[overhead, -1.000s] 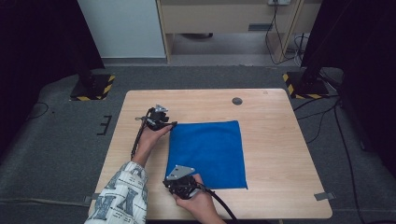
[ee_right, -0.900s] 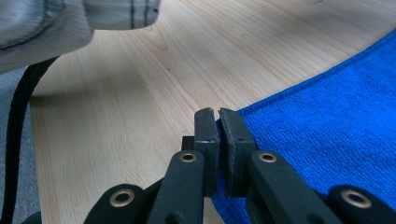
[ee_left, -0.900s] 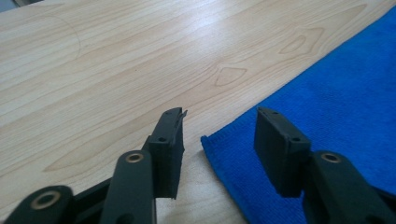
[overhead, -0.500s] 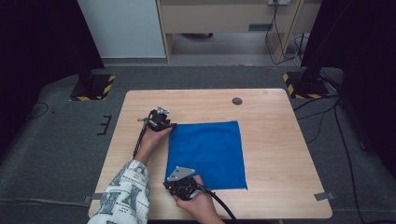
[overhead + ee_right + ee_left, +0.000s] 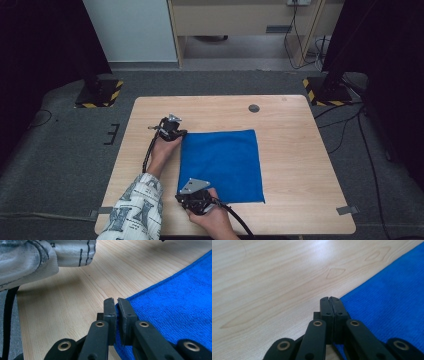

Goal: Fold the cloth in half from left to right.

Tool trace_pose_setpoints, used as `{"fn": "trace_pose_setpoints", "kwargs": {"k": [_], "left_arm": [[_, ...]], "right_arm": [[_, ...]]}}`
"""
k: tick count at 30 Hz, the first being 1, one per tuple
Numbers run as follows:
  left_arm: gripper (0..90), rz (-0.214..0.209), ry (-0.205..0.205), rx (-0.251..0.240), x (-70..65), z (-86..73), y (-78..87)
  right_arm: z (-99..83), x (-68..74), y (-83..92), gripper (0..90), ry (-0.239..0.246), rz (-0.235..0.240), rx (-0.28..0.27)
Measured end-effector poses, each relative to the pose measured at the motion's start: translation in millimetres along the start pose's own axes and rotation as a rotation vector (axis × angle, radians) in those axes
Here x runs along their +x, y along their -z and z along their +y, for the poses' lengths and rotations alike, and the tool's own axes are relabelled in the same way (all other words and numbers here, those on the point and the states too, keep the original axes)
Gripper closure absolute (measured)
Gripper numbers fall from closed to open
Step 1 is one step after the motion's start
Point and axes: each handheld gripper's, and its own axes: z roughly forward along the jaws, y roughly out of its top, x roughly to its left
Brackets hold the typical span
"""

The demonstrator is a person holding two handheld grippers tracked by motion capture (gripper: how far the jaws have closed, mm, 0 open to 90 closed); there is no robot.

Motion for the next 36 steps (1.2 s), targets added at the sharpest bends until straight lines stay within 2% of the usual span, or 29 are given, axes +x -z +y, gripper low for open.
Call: {"fn": "trace_pose_setpoints", "kwargs": {"k": [6,10,12,19,23,36], "left_arm": [[89.7,0.011,0.004,-0.033,-1.5,7.0,12.3],[89.8,-0.003,0.016,-0.059,1.4,10.2,22.6],[89.9,0.001,-0.008,-0.047,1.5,13.0,28.1],[90.0,-0.008,-0.018,-0.05,3.7,23.9,40.5],[90.0,-0.016,-0.002,-0.073,4.9,27.7,44.7],[90.0,-0.023,-0.017,-0.05,9.3,37.8,54.0]], "right_arm": [[2.6,0.8,4.0,86.1,0.0,-0.01,-0.012],[4.2,5.2,7.1,86.7,-0.01,-0.019,-0.025],[5.3,7.9,8.4,86.9,-0.004,-0.024,-0.028],[17.2,15.4,10.2,88.1,0.012,-0.058,-0.06],[24.9,19.3,14.5,88.2,0.019,-0.074,-0.081],[37.1,29.1,20.7,88.3,0.016,-0.088,-0.126]]}}
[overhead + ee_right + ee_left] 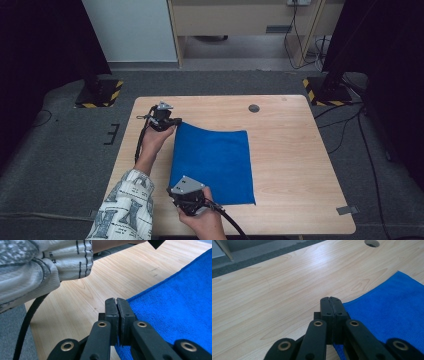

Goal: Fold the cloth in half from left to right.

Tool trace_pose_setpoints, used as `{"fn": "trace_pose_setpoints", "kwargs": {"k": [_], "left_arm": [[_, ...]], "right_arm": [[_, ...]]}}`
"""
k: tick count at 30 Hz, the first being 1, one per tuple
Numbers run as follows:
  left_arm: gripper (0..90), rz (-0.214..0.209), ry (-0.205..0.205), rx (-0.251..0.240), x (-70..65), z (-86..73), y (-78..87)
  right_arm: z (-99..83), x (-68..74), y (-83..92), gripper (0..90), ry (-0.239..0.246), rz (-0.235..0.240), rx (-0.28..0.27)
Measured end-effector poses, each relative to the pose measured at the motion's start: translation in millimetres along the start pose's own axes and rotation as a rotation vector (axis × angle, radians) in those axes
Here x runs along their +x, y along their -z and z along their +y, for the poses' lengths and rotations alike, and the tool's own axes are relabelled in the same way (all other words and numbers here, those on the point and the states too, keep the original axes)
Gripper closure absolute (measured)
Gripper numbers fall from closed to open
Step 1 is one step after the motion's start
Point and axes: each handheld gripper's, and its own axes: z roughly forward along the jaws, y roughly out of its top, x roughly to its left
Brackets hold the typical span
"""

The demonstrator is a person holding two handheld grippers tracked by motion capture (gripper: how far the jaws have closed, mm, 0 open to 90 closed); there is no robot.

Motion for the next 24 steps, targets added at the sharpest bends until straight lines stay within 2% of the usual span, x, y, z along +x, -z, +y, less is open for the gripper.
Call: {"fn": "trace_pose_setpoints", "kwargs": {"k": [2,10,20,24], "left_arm": [[90.0,-0.01,0.02,-0.01,2.8,-0.8,0.8],[90.0,-0.002,0.028,-0.001,9.3,-2.9,5.1],[90.0,0.016,0.026,0.004,24.2,-3.7,30.7],[90.0,0.01,0.032,-0.006,21.7,2.3,36.4]], "right_arm": [[1.5,1.7,-0.6,88.3,-0.002,-0.003,-0.006],[4.6,4.8,-4.4,88.4,-0.004,-0.002,-0.011],[24.0,23.1,-12.5,88.4,0.008,0.038,-0.043],[29.4,21.8,-9.4,88.4,0.007,0.037,-0.057]]}}
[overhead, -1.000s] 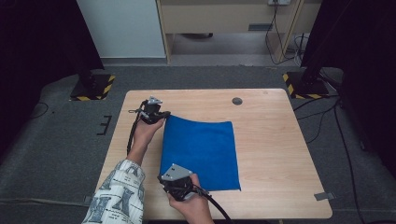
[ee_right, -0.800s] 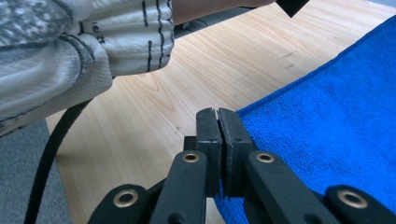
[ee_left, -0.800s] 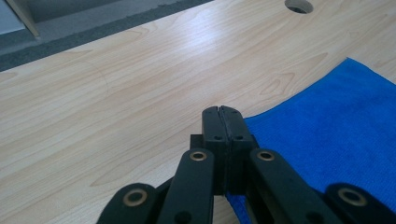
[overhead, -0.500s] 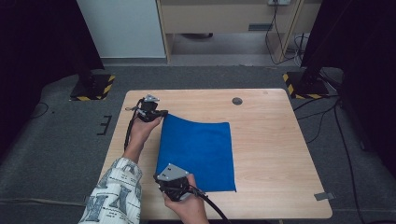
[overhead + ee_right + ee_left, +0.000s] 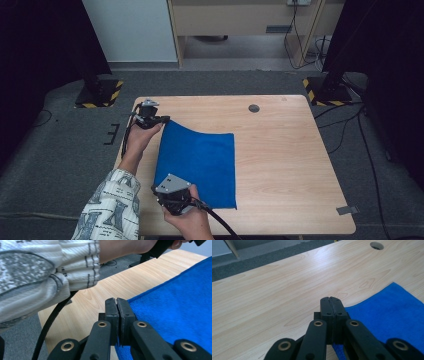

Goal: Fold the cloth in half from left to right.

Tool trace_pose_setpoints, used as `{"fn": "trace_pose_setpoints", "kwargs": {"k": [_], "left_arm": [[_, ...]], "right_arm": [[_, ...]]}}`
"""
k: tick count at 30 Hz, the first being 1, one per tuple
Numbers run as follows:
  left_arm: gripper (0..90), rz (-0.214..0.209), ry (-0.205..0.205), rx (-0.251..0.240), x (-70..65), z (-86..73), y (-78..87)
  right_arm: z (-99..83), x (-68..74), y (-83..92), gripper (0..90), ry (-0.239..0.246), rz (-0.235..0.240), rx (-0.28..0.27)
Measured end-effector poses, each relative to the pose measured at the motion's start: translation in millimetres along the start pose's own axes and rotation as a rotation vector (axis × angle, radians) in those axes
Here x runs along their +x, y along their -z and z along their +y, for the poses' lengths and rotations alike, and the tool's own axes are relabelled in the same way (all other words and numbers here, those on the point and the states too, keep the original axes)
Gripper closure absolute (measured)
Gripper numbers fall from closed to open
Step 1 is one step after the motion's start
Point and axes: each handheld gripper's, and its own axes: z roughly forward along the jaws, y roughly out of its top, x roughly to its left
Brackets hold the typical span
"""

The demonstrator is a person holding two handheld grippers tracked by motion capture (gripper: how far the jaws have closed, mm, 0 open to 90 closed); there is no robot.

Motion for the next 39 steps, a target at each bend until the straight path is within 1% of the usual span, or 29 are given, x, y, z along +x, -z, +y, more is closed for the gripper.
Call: {"fn": "trace_pose_setpoints", "kwargs": {"k": [3,5,9,15,25,29,35,39], "left_arm": [[90.0,-0.008,-0.003,-0.002,-7.3,4.6,-5.1],[90.0,-0.012,-0.008,0.002,-14.8,8.0,-12.4],[90.0,-0.021,-0.02,0.004,-28.8,13.4,-27.3],[90.0,-0.037,-0.037,0.017,-49.2,19.5,-48.8],[90.0,-0.078,-0.061,0.029,-80.8,28.9,-76.0],[90.0,-0.089,-0.064,0.03,-89.4,30.7,-83.6],[90.0,-0.102,-0.07,0.037,-99.6,31.7,-91.2],[90.0,-0.113,-0.072,0.04,-105.8,32.5,-96.0]], "right_arm": [[-2.0,-8.0,8.3,88.4,-0.014,-0.009,-0.002],[-5.2,-13.0,13.1,88.4,-0.021,-0.02,0.0],[-16.1,-25.1,24.2,88.4,-0.033,-0.031,0.008],[-32.3,-39.3,42.0,88.4,-0.05,-0.055,0.022],[-52.3,-53.0,65.4,88.4,-0.05,-0.096,0.057],[-59.5,-58.1,69.1,88.4,-0.053,-0.111,0.073],[-68.1,-64.8,76.8,88.4,-0.043,-0.134,0.096],[-72.9,-68.4,82.4,88.4,-0.05,-0.144,0.103]]}}
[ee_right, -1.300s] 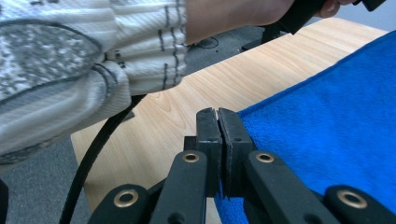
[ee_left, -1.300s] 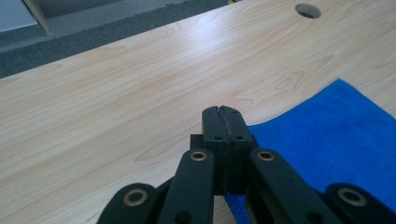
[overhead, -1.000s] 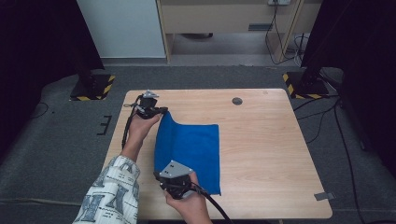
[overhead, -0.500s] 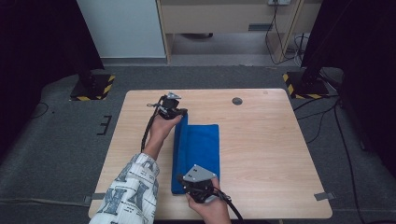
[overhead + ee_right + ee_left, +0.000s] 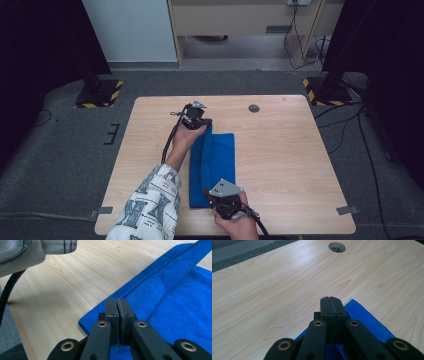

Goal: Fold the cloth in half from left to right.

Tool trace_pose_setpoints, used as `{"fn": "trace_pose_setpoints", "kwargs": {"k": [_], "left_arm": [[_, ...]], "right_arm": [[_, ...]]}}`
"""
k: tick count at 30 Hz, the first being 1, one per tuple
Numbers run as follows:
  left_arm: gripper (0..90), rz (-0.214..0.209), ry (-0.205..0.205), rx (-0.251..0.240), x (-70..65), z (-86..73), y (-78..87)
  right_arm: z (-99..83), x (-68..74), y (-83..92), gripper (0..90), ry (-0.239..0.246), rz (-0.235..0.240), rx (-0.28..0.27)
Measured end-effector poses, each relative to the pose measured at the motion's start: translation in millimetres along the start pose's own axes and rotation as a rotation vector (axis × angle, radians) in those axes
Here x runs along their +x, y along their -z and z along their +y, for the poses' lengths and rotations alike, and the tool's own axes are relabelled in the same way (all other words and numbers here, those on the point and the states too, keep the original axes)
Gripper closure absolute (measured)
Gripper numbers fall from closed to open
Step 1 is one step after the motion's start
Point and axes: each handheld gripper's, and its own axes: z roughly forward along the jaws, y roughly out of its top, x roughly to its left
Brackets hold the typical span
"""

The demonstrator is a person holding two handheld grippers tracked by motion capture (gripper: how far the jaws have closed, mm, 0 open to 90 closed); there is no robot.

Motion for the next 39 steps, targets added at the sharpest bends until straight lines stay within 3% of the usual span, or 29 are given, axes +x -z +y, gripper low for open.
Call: {"fn": "trace_pose_setpoints", "kwargs": {"k": [10,28,39], "left_arm": [[90.0,-0.021,0.013,0.014,-13.7,3.3,-20.1],[89.9,-0.018,0.043,0.047,-31.0,6.0,-43.2],[89.9,-0.014,0.052,0.055,-33.3,5.0,-48.8]], "right_arm": [[-9.8,-7.4,8.8,88.4,-0.011,-0.011,0.006],[-21.3,-32.6,37.7,88.3,-0.045,-0.052,-0.005],[-35.9,-32.7,34.3,88.3,-0.06,-0.039,0.043]]}}
